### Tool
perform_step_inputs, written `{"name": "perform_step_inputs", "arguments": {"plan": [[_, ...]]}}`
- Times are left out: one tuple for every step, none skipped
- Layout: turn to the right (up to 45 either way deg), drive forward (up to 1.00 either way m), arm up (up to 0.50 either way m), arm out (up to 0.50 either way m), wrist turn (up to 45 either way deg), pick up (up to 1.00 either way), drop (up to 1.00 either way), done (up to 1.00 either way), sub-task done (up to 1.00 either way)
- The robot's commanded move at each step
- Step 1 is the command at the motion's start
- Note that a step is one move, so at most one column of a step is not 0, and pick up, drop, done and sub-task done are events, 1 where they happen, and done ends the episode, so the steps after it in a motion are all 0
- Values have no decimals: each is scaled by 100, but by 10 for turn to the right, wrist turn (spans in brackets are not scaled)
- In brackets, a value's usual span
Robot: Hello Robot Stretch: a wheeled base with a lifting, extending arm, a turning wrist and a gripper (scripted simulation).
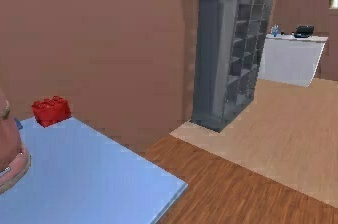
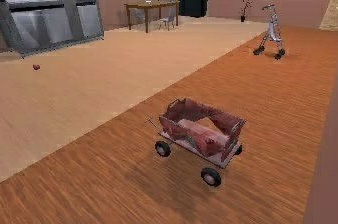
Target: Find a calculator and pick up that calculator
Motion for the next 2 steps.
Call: {"name": "perform_step_inputs", "arguments": {"plan": [[30,0,0,0,0,0,0,0,0],[0,10,0,0,0,0,0,0,0]]}}
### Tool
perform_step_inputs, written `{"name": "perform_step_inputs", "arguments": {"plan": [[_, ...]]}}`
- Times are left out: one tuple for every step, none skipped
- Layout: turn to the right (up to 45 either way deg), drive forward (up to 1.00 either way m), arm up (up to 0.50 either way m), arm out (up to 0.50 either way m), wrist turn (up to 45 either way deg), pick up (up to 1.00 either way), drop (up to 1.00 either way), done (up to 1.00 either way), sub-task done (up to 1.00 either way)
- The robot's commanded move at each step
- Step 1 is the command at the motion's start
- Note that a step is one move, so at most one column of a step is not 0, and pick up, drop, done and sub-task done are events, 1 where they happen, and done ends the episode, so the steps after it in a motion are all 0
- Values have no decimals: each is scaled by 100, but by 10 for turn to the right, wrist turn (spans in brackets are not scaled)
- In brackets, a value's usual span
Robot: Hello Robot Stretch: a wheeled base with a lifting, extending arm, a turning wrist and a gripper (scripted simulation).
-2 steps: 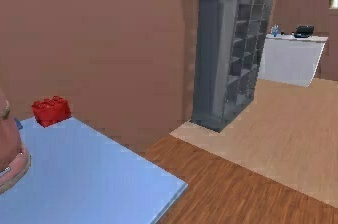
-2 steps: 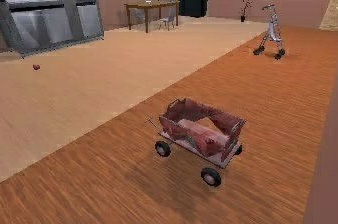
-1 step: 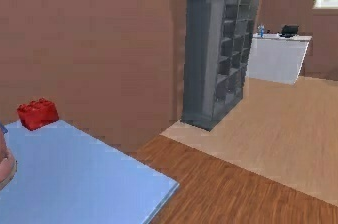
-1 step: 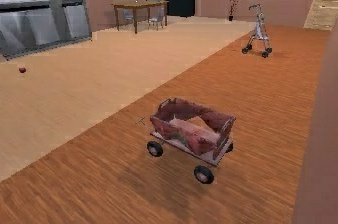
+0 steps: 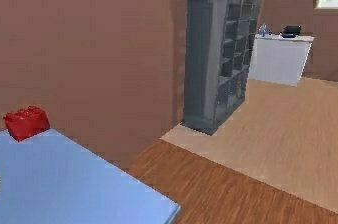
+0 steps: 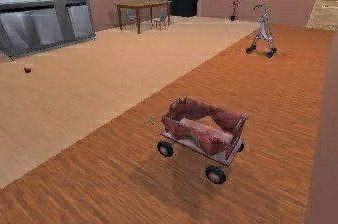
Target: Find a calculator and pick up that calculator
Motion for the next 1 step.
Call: {"name": "perform_step_inputs", "arguments": {"plan": [[-450,0,0,0,0,0,0,0,0]]}}
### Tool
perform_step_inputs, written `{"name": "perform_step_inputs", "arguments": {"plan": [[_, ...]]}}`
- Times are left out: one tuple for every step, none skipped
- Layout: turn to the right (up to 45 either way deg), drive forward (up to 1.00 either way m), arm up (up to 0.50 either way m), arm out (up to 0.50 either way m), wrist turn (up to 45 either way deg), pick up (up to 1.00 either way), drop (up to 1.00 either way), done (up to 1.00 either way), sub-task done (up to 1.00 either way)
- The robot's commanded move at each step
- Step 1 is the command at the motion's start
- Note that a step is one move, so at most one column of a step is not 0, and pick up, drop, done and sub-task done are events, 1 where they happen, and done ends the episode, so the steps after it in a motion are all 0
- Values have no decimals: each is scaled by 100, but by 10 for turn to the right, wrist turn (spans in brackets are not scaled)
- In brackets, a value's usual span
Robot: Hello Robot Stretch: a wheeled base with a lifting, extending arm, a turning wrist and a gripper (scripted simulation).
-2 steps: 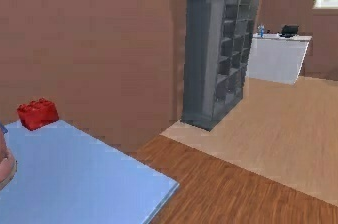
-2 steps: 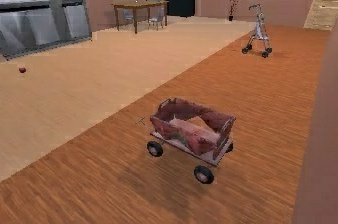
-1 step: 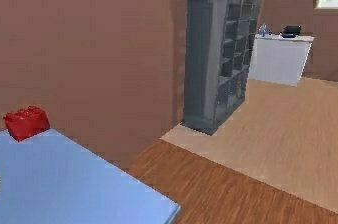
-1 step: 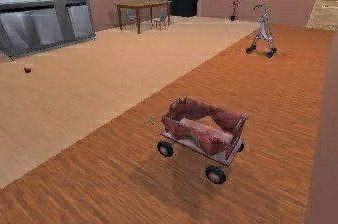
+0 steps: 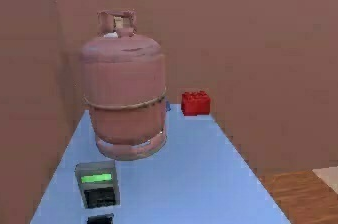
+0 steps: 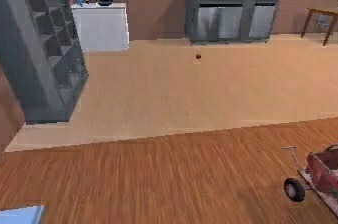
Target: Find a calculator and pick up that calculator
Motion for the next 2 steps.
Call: {"name": "perform_step_inputs", "arguments": {"plan": [[-450,0,0,0,0,0,0,0,0],[-450,0,0,0,0,0,0,0,0]]}}
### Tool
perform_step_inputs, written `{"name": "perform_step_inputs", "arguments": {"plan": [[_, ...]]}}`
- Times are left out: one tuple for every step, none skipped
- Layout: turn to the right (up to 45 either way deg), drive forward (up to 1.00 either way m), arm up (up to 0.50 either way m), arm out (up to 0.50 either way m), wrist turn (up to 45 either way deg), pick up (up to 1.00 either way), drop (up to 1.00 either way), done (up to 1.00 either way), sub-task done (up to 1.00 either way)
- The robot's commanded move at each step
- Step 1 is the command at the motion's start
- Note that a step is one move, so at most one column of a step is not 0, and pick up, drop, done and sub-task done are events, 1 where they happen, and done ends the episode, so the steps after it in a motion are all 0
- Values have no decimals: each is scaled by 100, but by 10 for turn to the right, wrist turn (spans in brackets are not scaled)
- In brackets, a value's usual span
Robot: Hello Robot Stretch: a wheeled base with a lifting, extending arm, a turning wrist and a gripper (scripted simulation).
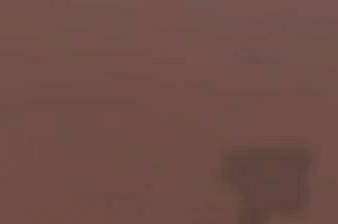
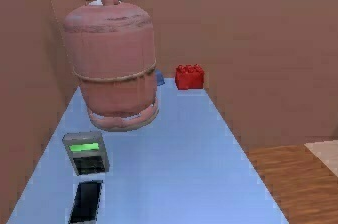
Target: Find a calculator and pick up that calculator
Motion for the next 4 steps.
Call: {"name": "perform_step_inputs", "arguments": {"plan": [[-180,0,0,0,0,0,0,0,0],[0,0,50,0,0,0,0,0,0],[0,0,38,0,0,0,0,0,0],[0,0,0,22,0,0,0,0,0]]}}
